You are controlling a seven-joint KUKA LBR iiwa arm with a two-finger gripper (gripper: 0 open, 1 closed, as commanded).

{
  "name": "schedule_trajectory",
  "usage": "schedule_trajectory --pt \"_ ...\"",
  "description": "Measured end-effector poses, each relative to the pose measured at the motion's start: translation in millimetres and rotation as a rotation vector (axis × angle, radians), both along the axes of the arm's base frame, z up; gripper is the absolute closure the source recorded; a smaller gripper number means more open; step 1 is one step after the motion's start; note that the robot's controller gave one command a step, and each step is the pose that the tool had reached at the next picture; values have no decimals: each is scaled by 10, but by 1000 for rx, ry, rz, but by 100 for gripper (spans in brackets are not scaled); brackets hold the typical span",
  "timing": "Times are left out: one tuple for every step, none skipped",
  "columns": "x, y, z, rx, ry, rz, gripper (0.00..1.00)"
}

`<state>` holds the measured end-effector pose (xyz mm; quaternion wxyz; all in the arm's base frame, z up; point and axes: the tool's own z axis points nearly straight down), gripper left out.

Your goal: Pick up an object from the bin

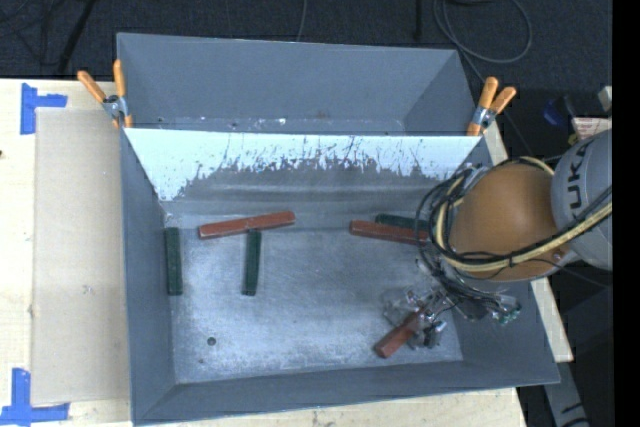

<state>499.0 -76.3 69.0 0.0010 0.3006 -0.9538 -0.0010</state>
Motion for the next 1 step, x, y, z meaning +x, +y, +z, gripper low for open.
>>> schedule_trajectory --pt "270 -70 1988 -2 -12 -67 100"
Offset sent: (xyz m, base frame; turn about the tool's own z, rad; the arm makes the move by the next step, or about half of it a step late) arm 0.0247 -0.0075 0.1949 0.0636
